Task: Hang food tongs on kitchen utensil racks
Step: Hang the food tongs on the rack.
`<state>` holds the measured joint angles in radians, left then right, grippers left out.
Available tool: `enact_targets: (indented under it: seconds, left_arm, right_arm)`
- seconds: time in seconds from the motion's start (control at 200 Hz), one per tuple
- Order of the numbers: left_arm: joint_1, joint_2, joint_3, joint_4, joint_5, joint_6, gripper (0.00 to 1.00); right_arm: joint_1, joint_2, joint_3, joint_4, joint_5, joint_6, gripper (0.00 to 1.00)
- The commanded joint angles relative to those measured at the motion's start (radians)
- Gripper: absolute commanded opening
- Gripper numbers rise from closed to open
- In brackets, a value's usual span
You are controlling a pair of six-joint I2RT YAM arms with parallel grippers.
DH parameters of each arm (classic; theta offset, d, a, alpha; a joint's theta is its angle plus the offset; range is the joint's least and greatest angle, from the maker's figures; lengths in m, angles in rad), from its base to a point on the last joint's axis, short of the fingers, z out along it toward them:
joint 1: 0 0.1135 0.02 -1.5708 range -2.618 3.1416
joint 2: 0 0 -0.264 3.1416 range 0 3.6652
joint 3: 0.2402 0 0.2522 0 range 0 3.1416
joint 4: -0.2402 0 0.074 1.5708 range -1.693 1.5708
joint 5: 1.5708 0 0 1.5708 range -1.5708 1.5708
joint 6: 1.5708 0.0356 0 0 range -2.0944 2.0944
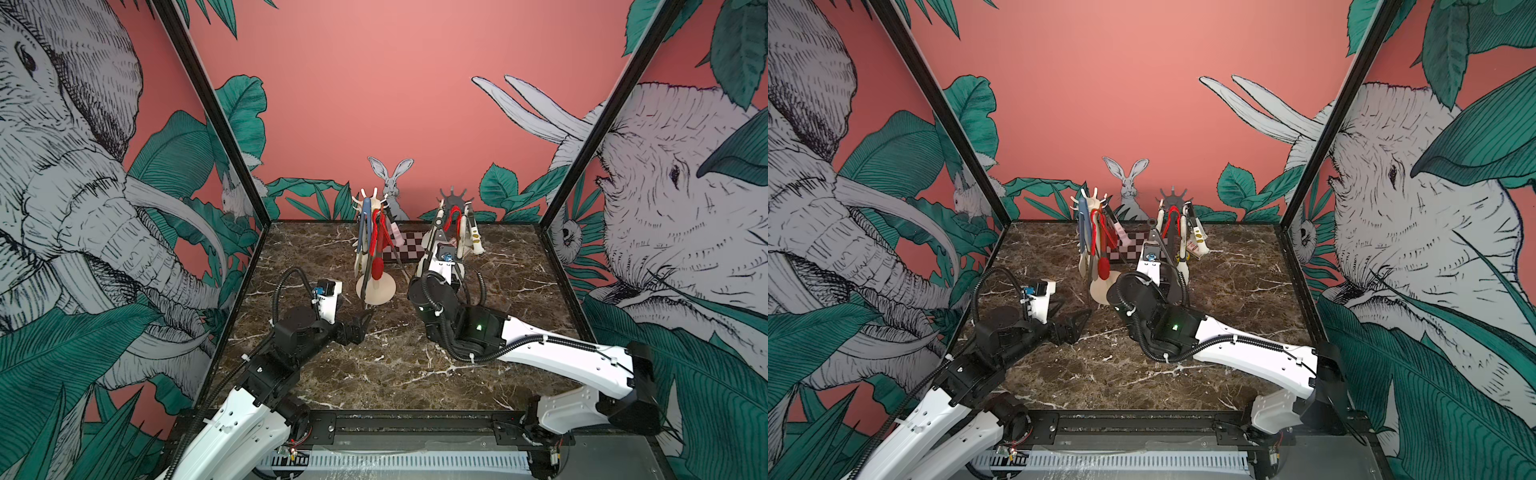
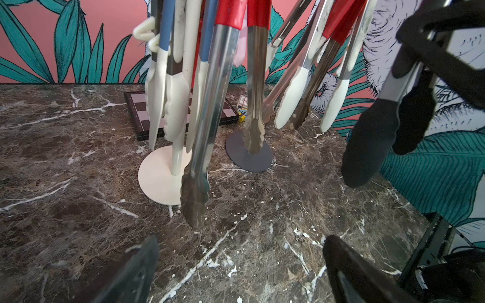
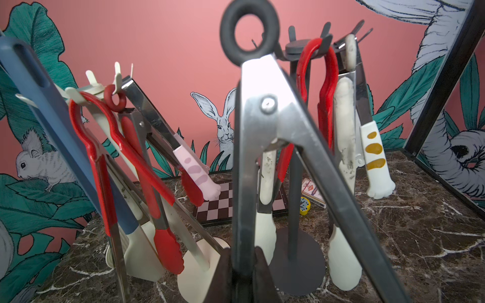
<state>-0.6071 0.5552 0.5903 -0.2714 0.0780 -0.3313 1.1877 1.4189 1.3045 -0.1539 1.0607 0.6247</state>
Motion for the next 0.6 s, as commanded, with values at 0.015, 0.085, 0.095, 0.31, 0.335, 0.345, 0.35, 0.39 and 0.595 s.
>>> enact_targets:
  seconds: [0.015,0.085,0.095,0.31,0.335,0.345,0.35,0.39,0.595]
  left_arm:
    - [0.0,-0.003,0.037,-0.018,0.001,0.006,0.99]
    - [0.0,0.0,0.041,-0.024,0.002,0.006,0.99]
    - [-0.001,0.0,0.041,-0.024,0.004,0.006,0.99]
    - [0.0,0.001,0.037,-0.033,0.008,0.002,0.99]
    - [0.0,0.001,0.037,-0.033,0.01,0.002,0.99]
    - [0.0,0.002,0.037,-0.033,0.008,0.002,0.99]
    - [0.0,0.002,0.037,-0.033,0.009,0.002,0.99]
    - [0.0,0.002,0.036,-0.033,0.009,0.0,0.99]
    - [0.0,0.006,0.031,-0.035,0.011,-0.005,0.99]
  right_arm:
    - [0.009,0.019,0.064,-0.009,0.068,0.046,0.0]
    - [0.009,0.034,0.088,-0.038,0.078,0.064,0.0]
    - [0.009,0.037,0.091,-0.042,0.08,0.066,0.0]
    - [0.012,0.085,0.157,-0.13,0.106,0.128,0.0]
    - [0.012,0.092,0.164,-0.138,0.11,0.128,0.0]
    - [0.013,0.094,0.167,-0.142,0.11,0.13,0.0]
    - [0.012,0.096,0.169,-0.144,0.111,0.131,0.0]
    - [0.013,0.103,0.182,-0.158,0.12,0.137,0.0]
    - [0.015,0.144,0.239,-0.241,0.147,0.196,0.0]
